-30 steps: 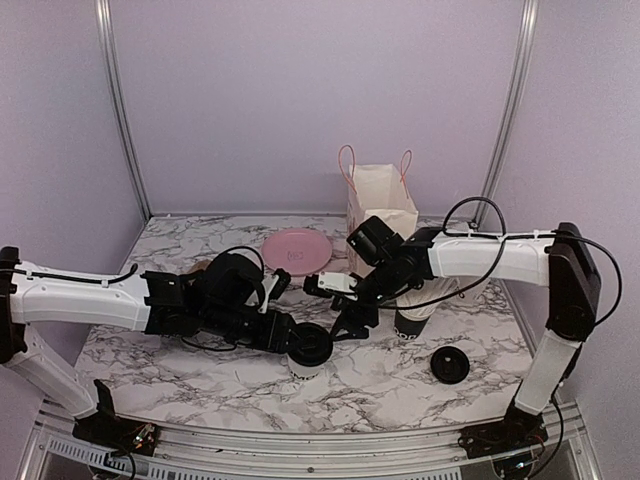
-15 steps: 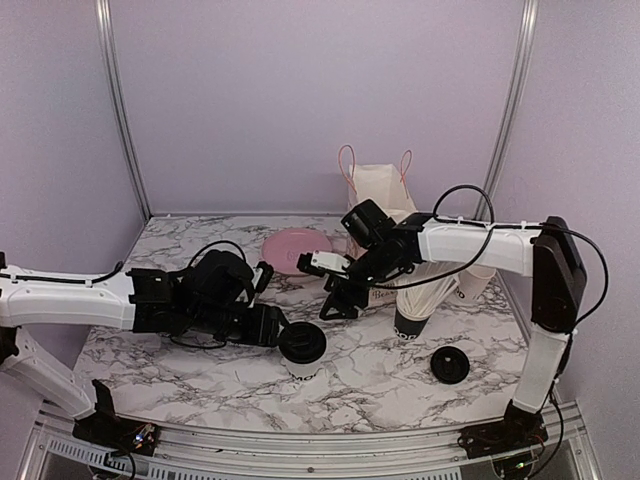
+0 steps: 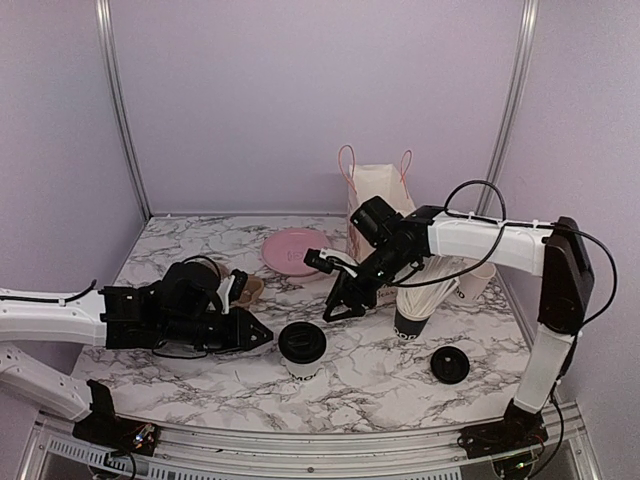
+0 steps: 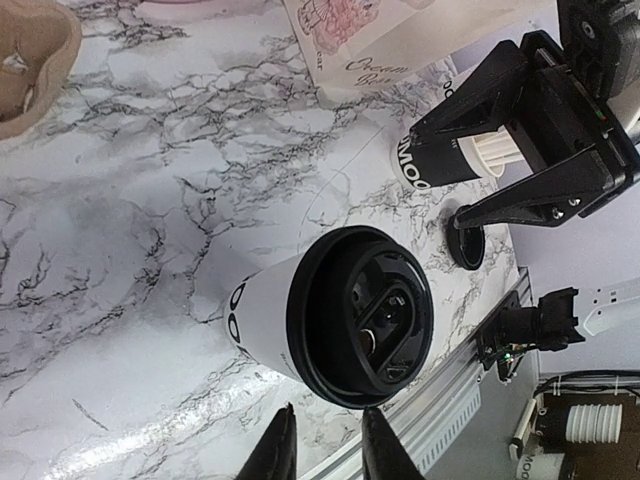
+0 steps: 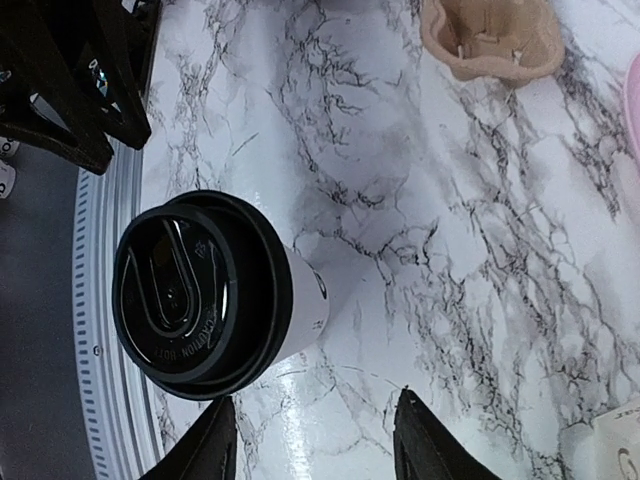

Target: Pack the takeout coffee

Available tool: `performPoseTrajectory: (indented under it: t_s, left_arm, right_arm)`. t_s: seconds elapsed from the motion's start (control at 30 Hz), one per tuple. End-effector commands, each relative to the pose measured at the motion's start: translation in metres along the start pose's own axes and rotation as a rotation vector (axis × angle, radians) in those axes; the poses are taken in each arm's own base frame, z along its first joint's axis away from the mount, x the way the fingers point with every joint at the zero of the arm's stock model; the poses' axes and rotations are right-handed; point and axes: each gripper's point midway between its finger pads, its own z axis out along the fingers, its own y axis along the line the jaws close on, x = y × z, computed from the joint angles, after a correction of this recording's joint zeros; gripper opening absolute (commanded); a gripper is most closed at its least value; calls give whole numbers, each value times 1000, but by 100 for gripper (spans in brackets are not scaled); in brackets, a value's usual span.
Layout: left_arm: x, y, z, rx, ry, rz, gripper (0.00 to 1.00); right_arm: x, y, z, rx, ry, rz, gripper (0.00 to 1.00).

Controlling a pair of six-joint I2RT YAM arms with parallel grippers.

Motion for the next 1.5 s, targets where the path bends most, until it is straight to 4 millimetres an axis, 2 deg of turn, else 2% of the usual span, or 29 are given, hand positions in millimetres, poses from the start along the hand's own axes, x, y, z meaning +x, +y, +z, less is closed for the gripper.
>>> performPoseTrajectory:
  t_s: [0.0,0.37,0.5,0.63,0.8,1.2,1.47]
  left_arm:
    - [-1,-17,13,111,5,-64,23]
    - [6,-7,29,93,40,-61,23]
    - [3,-8,26,99,30,-53,23]
    - [-1,-6,16,87,6,-44,27]
    - [5,18,18,20,7,-80,25]
    - [9,6,31,69,52,-61,25]
    - [17,15,42,35,93,-61,25]
  right_arm:
    - [14,6,13,-86,43,106,51]
    - [15,11,21,-149,44,119,53]
    - [16,13,25,-163,54,121,53]
    - [18,12,28,-168,60,125,53]
    - [19,11,30,-167,69,126,54]
    - [18,14,30,-172,71,124,55]
    - [18,20,34,-217,66,132,56]
